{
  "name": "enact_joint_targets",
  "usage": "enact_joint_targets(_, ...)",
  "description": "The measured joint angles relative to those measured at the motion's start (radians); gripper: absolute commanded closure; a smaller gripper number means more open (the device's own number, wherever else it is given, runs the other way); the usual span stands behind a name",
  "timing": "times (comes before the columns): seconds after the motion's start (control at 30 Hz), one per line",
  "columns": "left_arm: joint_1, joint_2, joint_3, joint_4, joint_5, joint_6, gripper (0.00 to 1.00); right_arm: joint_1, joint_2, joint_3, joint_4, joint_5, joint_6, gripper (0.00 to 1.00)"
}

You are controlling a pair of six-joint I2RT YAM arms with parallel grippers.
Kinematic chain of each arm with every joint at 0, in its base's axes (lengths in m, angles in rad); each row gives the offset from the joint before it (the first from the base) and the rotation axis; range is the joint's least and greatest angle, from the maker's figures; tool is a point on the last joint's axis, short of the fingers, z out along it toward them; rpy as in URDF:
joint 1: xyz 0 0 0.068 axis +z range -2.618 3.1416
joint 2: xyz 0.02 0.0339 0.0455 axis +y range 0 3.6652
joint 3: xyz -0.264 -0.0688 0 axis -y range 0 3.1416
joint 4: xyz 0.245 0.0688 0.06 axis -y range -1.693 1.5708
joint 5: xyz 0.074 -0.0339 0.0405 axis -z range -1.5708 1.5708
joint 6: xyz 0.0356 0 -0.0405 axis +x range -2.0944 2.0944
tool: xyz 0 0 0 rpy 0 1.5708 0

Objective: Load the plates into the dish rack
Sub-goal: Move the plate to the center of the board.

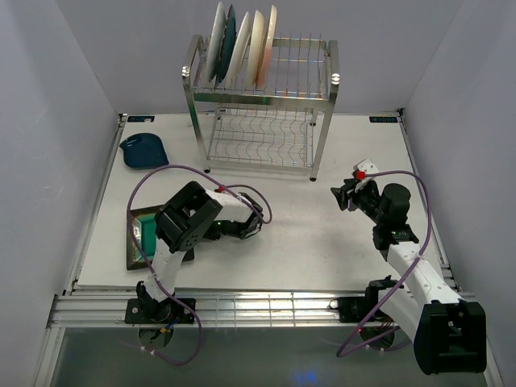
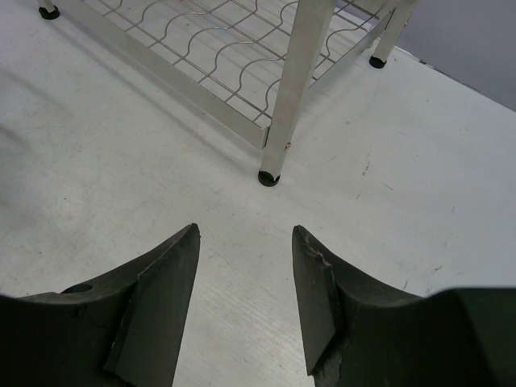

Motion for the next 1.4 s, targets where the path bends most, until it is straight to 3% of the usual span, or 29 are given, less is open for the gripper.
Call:
enact_joint_targets(0.23,-0.122,0.018,0.037,-0.011,0.012,-0.008,1.0,0.0,0.0,0.0,0.0,-0.003,0.0,0.45)
enact_joint_targets(0.53,-0.424,0.163,0.169,-0.072,-0.069,0.017,1.0,0.0,0.001,0.0,0.0,-0.008,-0.001,0.45)
enact_joint_targets(0.77,-0.596,0.218,0.228,-0.081,-0.151,0.028,1.0,0.0,0.001,0.0,0.0,-0.018,-0.003,0.45)
enact_joint_targets(1.4,-0.774,0.212,0.209,-0.126,-0.288,-0.218,1.0,0.0,0.032,0.009,-0.001,-0.045,-0.01,0.45)
